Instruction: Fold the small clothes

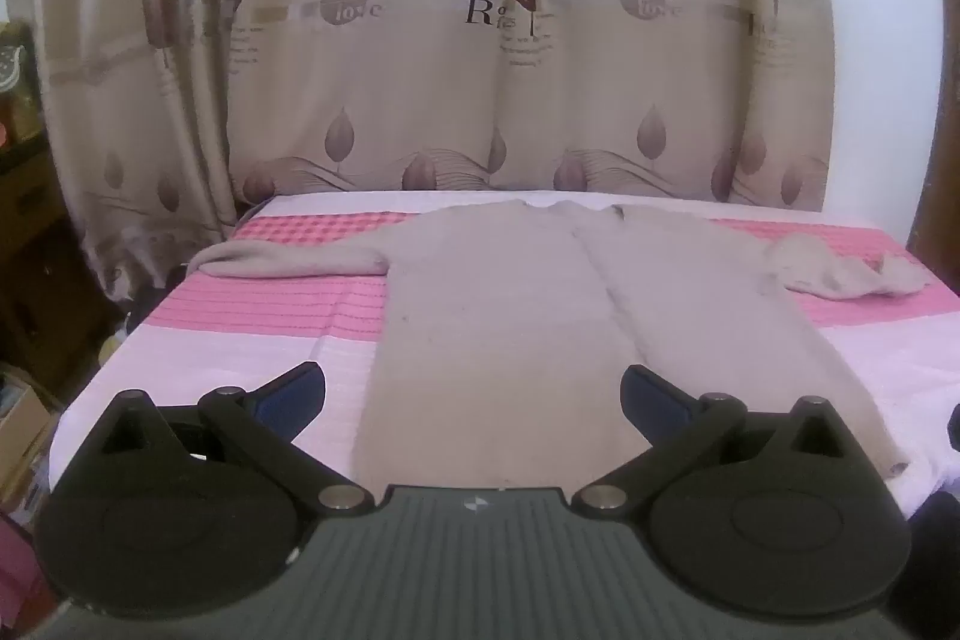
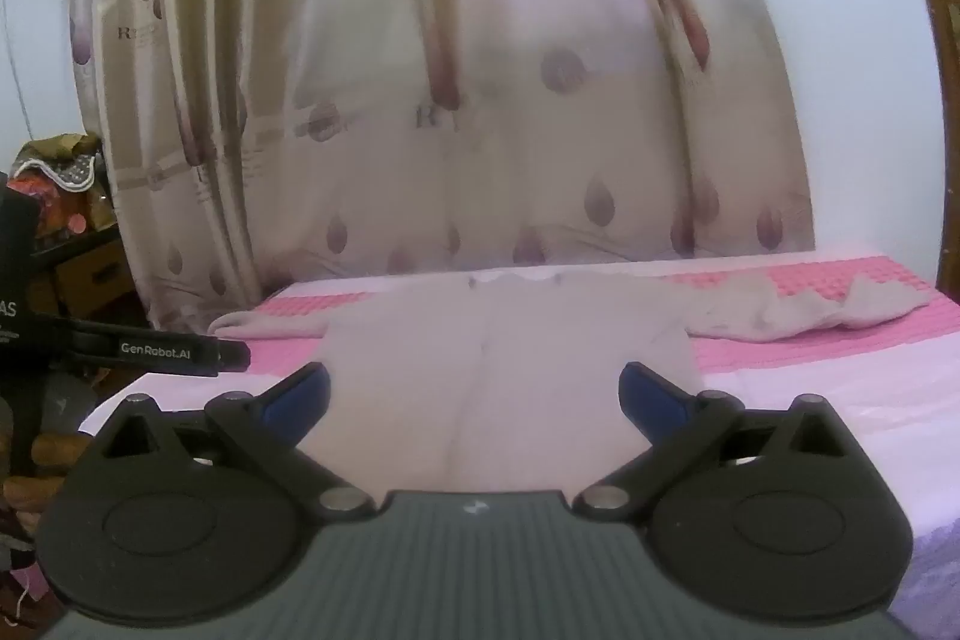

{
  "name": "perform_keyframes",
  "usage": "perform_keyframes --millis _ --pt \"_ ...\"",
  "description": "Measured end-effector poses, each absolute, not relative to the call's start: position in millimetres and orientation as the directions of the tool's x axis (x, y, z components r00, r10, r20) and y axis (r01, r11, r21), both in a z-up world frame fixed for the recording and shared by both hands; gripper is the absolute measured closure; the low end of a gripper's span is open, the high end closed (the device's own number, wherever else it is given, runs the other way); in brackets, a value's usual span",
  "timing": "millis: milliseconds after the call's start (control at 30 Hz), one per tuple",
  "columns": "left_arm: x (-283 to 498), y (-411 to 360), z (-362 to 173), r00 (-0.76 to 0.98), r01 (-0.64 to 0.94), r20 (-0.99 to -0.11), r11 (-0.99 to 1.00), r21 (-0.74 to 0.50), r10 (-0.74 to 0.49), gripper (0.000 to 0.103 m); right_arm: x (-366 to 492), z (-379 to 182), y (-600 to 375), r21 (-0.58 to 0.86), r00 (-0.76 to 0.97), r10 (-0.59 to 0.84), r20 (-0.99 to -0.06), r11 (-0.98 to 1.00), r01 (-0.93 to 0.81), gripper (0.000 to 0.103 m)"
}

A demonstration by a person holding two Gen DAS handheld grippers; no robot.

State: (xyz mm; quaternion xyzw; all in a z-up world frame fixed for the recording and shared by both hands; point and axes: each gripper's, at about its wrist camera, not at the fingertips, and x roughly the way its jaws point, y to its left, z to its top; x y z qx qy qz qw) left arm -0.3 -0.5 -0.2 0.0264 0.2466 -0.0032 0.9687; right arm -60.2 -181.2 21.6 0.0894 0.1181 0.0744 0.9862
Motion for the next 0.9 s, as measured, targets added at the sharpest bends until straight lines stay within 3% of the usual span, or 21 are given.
perform_keyframes --millis 900 --pt "-0.4 -10.7 -6.4 0.865 0.036 -0.501 0.999 0.040 -0.011 0.000 -57.4 23.0 -178.6 0.183 0.955 0.154 -0.253 0.977 -0.109 0.000"
